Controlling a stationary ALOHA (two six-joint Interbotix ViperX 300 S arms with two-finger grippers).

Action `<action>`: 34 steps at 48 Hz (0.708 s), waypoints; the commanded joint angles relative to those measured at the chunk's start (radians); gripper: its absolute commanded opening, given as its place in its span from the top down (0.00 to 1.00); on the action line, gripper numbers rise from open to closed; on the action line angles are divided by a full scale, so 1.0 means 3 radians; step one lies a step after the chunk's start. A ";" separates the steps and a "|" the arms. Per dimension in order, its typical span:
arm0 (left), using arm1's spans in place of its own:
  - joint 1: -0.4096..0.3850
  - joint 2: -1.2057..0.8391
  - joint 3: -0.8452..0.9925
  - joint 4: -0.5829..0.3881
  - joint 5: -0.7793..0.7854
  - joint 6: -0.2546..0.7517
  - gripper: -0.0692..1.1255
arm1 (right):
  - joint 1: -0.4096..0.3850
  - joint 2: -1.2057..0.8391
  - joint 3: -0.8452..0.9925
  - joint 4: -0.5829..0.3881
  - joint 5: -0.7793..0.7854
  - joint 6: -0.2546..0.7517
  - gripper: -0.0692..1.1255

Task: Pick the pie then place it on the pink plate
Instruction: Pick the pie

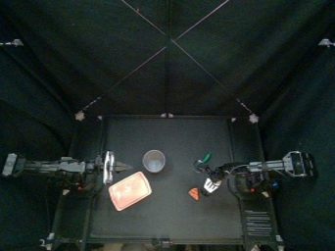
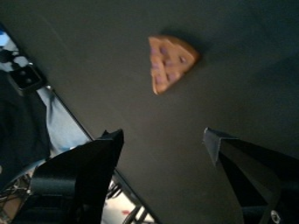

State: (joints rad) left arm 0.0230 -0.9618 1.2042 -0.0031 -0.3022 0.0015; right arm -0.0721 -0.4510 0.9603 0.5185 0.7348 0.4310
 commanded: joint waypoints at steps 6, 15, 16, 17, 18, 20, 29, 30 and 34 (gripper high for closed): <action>0.0031 0.0020 -0.0046 0.0010 -0.0026 0.0000 0.94 | 0.0220 -0.0051 -0.0082 -0.0726 0.0097 0.1237 0.07; 0.0026 0.0020 -0.0020 0.0010 -0.0026 0.0000 0.94 | 0.0772 -0.0036 -0.0169 -0.1529 -0.0010 0.2459 0.07; 0.0026 0.0020 -0.0015 0.0010 -0.0031 0.0000 0.94 | 0.0844 -0.0031 -0.0184 -0.1600 -0.0041 0.2587 0.07; 0.0031 0.0020 -0.0015 0.0010 -0.0026 0.0000 0.94 | 0.0915 -0.0026 -0.0194 -0.1682 -0.0077 0.2720 0.07; 0.0031 0.0020 -0.0010 0.0010 -0.0026 0.0000 0.94 | 0.1012 -0.0005 -0.0210 -0.1795 -0.0112 0.2899 0.07; 0.0031 0.0020 0.0000 0.0010 -0.0031 0.0000 0.94 | 0.1140 0.0031 -0.0230 -0.1933 -0.0143 0.3145 0.07; 0.0036 0.0020 0.0026 0.0015 -0.0026 0.0000 0.94 | 0.1498 0.0353 -0.0348 -0.2485 -0.0179 0.4024 0.07; 0.0036 0.0020 0.0026 0.0010 -0.0031 0.0000 0.94 | 0.1524 0.0414 -0.0373 -0.2552 -0.0179 0.4116 0.07; 0.0036 0.0020 0.0026 0.0015 -0.0026 0.0000 0.94 | 0.1554 0.0578 -0.0450 -0.2669 -0.0179 0.4259 0.07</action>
State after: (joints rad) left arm 0.0307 -0.9618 1.2257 -0.0015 -0.3022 0.0015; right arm 0.3835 -0.3007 0.8621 -0.2485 0.6826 1.6828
